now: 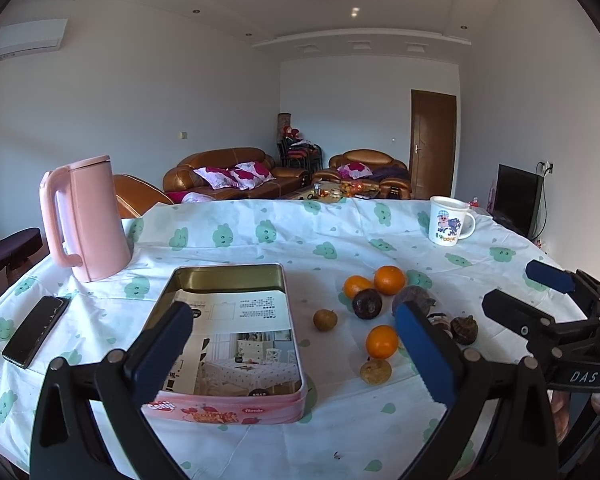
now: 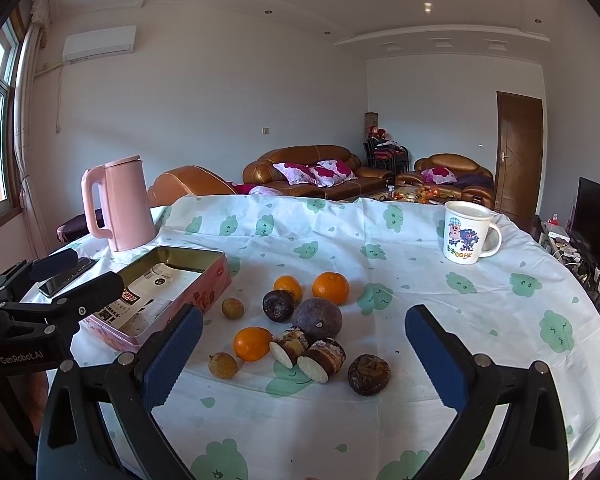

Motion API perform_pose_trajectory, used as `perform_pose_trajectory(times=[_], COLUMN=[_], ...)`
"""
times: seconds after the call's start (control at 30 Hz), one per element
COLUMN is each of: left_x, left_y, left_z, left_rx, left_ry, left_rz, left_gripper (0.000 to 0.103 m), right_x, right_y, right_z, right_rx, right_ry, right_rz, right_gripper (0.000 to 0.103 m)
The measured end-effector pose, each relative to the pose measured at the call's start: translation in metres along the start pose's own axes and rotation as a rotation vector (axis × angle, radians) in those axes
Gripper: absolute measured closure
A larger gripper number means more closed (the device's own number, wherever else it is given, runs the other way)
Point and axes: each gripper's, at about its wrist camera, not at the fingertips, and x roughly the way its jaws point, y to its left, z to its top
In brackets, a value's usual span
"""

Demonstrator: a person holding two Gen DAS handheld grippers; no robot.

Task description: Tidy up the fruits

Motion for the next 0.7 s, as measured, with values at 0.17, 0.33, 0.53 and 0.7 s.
perform_pose_trajectory(times=[0.17, 0.33, 0.53, 0.7], left_x=[-0.0001, -0.0003, -0.0002, 0.0001], left_y=[0.0001, 0.0007, 0.0004, 0.0033], left_z=[-0.0007, -0.001, -0.0011, -0.0032], left_rx=[0.001, 0.003, 0.004, 0.007], left_ry=[0.001, 0.001, 0.003, 0.007], left_rz=[0.001, 0.001, 0.002, 0.003], left_gripper=[0.0, 0.0, 0.0, 0.0], right_x=[0.0029, 0.0036, 0.0045, 0.0053], right_y=[0.001, 0.0014, 0.0016, 0.0004], right_z=[-0.0022, -0.0031, -0.0049, -0.0066], right_rx=[0.003, 0.005, 0.011, 0.013], right_ry=[0.007, 0.007, 0.011, 0.013], right_rz=[0.003, 0.003, 0.003, 0.006], right_gripper=[0.001, 0.001, 0.001, 0.001])
